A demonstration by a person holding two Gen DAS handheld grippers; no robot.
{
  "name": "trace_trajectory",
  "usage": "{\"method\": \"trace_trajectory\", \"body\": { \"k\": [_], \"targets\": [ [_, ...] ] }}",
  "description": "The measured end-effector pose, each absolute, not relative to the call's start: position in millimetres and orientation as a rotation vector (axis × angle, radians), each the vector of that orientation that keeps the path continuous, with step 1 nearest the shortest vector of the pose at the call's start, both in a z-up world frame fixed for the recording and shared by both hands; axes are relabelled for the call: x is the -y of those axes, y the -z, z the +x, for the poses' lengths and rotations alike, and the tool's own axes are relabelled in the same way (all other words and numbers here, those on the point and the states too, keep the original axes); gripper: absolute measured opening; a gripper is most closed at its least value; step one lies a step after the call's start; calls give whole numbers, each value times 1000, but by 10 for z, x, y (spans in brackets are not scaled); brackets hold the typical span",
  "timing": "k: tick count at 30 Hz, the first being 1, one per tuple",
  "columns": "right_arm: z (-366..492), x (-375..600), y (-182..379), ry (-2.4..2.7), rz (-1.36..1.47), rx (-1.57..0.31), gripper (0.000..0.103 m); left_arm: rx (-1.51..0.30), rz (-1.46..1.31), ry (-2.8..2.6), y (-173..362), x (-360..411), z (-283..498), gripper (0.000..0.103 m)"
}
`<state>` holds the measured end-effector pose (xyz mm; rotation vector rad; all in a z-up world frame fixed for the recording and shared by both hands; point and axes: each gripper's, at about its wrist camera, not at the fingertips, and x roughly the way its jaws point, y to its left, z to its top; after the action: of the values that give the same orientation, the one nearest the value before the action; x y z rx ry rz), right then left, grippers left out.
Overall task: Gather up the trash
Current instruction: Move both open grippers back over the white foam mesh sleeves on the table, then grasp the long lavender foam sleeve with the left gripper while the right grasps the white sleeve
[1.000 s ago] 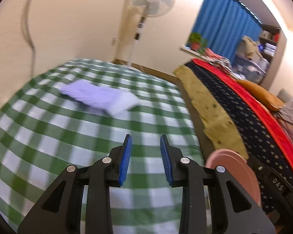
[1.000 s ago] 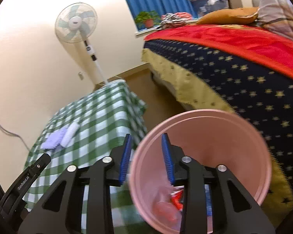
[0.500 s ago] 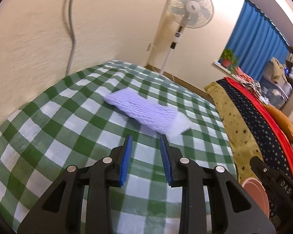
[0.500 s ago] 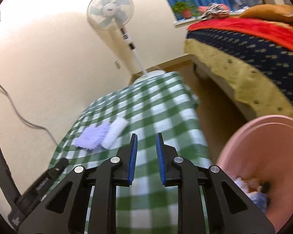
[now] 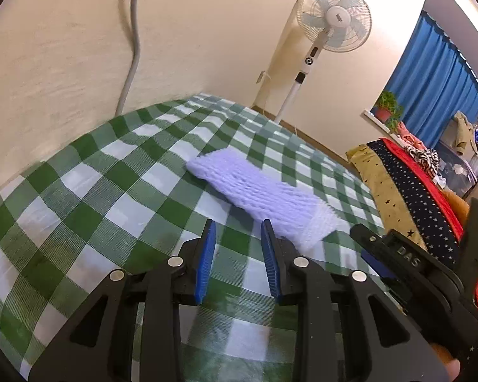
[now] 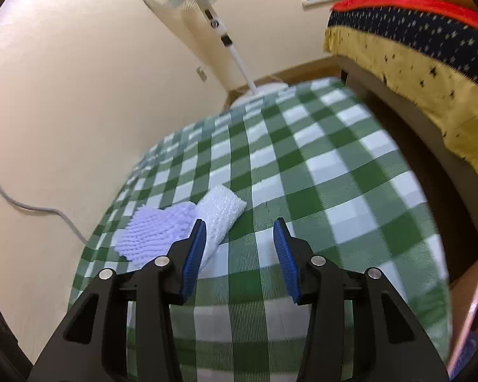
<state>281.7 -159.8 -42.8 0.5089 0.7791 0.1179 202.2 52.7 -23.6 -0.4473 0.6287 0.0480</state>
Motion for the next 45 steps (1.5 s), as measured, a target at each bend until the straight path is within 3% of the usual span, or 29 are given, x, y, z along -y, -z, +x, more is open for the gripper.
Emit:
{"method": "trace_trajectory", "body": {
  "k": [6, 9, 11, 18, 21, 24, 28, 33, 38, 39, 41, 45],
  "targets": [
    [3048, 1454, 527, -159, 528, -836, 46, -642, -466, -47, 298, -600, 2160, 29],
    [3058, 1433, 538, -188, 529, -841, 23, -643, -479, -38, 309, -596, 2223, 29],
    [3027, 1465, 531, -199, 543, -831, 0, -648, -490, -25, 317, -587, 2287, 29],
    [2906, 1698, 441, -128, 549, -784, 0, -678, -502, 12, 367, -512, 2452, 30],
    [2937, 1687, 411, -138, 542, -789, 3, -713, -535, 8, 433, -502, 2530, 41],
    [2961, 1687, 425, -164, 552, -797, 5, -729, -576, 9, 484, -543, 2579, 42],
    [2979, 1681, 465, -167, 582, -796, 29, -760, -607, 23, 544, -552, 2649, 43],
    [3054, 1532, 474, -194, 569, -808, 39, -767, -592, 25, 556, -526, 2679, 42],
    [3171, 1392, 564, -212, 552, -852, 39, -767, -584, 28, 558, -530, 2688, 42],
    [3186, 1387, 584, -210, 555, -859, 35, -766, -586, 29, 560, -532, 2687, 42],
    [3183, 1390, 569, -217, 562, -847, 16, -767, -582, 29, 559, -531, 2689, 42],
    [3135, 1372, 531, -220, 555, -823, 11, -771, -565, 23, 552, -522, 2691, 42]
  ]
}}
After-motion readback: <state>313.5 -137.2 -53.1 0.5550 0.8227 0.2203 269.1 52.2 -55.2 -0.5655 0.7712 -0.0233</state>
